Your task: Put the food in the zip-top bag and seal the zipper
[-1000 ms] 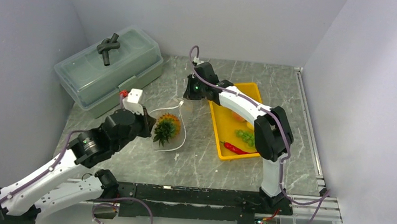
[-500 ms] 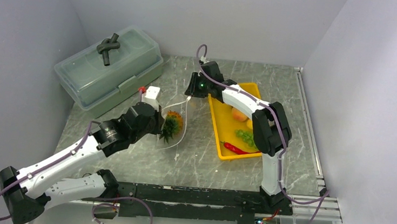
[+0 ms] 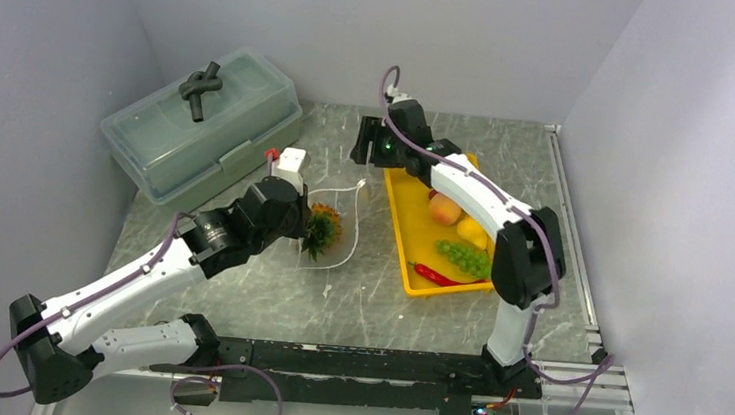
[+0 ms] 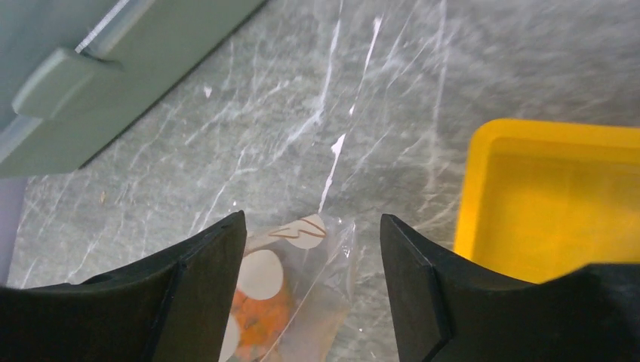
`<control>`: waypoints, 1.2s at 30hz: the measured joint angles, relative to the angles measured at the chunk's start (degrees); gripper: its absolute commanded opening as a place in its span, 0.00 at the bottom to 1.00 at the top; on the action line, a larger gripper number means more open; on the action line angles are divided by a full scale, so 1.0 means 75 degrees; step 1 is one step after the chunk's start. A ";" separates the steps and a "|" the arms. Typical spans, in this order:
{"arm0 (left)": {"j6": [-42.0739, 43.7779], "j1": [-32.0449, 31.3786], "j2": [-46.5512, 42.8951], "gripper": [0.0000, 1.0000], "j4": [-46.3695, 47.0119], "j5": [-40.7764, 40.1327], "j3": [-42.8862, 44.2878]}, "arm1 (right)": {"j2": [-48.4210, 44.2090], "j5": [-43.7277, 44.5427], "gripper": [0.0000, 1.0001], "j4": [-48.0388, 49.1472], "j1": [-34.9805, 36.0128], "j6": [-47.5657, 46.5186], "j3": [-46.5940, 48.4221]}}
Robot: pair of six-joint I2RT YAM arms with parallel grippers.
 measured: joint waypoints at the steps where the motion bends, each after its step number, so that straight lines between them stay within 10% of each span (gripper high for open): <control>1: 0.0000 0.0000 0.0020 0.00 -0.0006 -0.0003 0.0020 | -0.0175 0.0140 0.72 -0.0055 0.0000 -0.0055 0.0000; 14: 0.0012 0.0000 0.0146 0.00 -0.0099 -0.0047 0.0137 | -0.2987 0.2585 0.87 -0.0901 -0.0172 -0.0950 -0.1338; 36: 0.0175 0.0003 0.0490 0.00 -0.0353 -0.0143 0.0565 | -0.3416 0.3340 1.00 -0.1824 -0.0501 -0.0699 -0.2908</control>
